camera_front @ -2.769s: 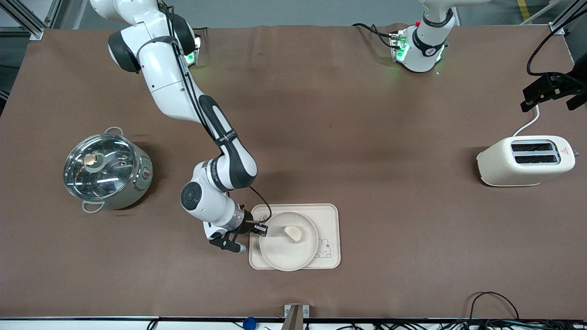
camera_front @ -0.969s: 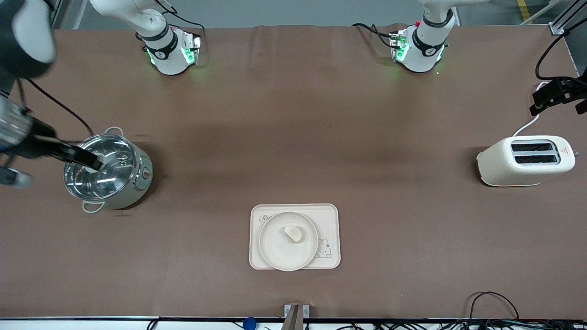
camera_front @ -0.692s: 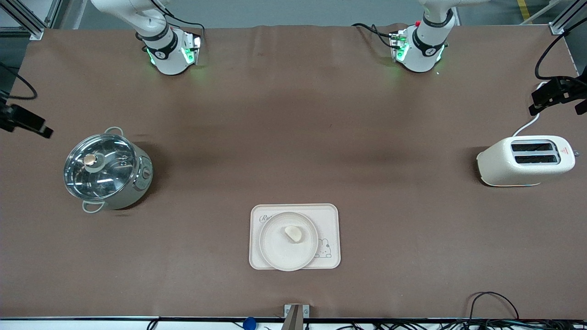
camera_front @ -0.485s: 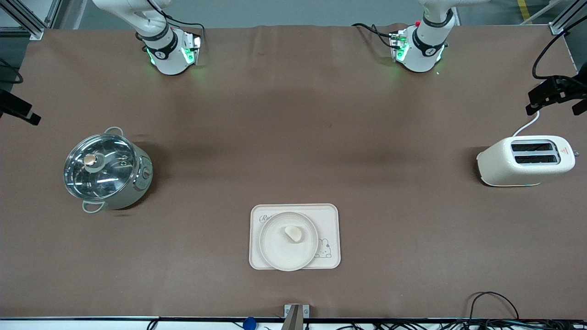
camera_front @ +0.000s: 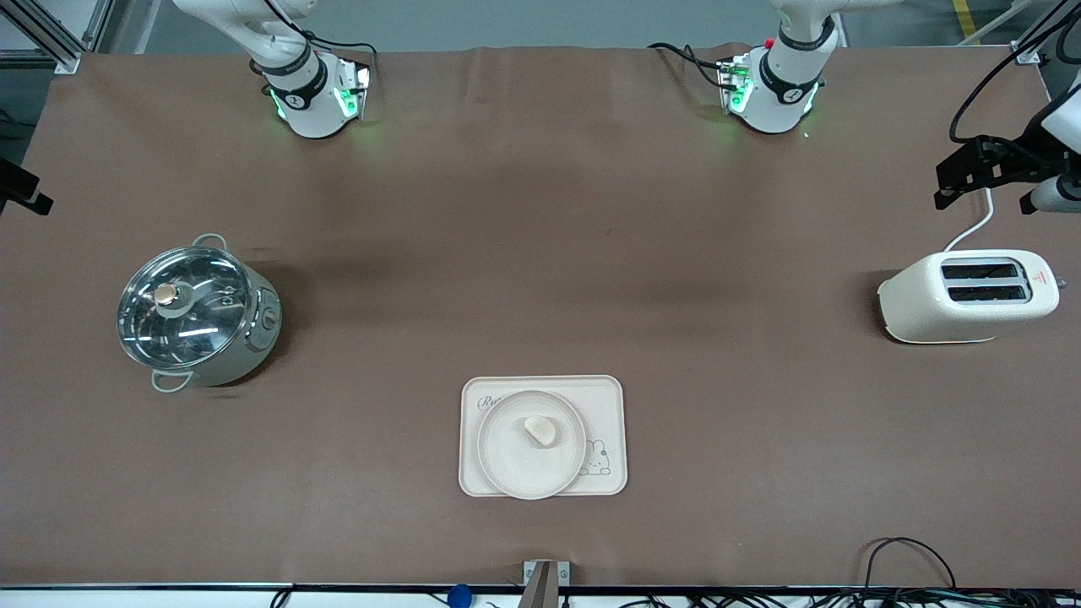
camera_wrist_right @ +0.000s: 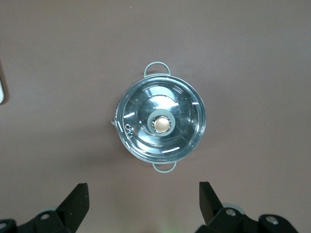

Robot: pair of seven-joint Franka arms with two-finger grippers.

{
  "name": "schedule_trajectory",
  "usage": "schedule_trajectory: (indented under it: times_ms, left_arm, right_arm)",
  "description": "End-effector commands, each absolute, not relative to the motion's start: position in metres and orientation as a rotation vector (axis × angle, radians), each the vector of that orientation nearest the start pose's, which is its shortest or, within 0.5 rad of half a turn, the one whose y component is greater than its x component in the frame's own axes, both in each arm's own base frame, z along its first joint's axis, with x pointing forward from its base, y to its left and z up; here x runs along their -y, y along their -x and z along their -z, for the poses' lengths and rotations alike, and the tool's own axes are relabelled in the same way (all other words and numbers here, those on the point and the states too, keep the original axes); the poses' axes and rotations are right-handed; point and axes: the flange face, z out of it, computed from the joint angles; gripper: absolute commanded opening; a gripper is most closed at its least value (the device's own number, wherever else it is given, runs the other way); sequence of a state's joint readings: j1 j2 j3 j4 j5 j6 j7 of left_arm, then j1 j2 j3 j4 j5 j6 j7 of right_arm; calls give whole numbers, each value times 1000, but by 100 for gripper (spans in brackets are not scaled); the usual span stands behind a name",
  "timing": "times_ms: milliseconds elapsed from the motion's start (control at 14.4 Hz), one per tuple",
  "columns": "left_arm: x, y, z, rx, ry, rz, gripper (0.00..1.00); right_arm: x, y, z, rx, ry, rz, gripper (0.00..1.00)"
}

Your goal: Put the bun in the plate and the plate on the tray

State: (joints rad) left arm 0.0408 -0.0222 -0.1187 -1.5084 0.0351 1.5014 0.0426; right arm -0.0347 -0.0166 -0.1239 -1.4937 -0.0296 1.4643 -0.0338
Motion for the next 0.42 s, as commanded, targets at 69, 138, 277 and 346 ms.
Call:
schedule_trajectory:
  times_ms: [69, 138, 277, 346]
  left_arm:
    - [45, -538, -662, -227, 3100, 12, 100]
    - [45, -538, -661, -227, 3102, 8, 100]
    - [45, -537, -660, -222, 3102, -2, 100]
    - [46, -537, -660, -220, 3104, -4, 100]
  right_arm:
    - [83, -522, -664, -189, 3182, -22, 100]
    - [79, -523, -663, -179, 3181, -26, 100]
    - [74, -524, -663, -166, 3178, -25, 100]
    - [74, -523, -662, -166, 3178, -27, 100]
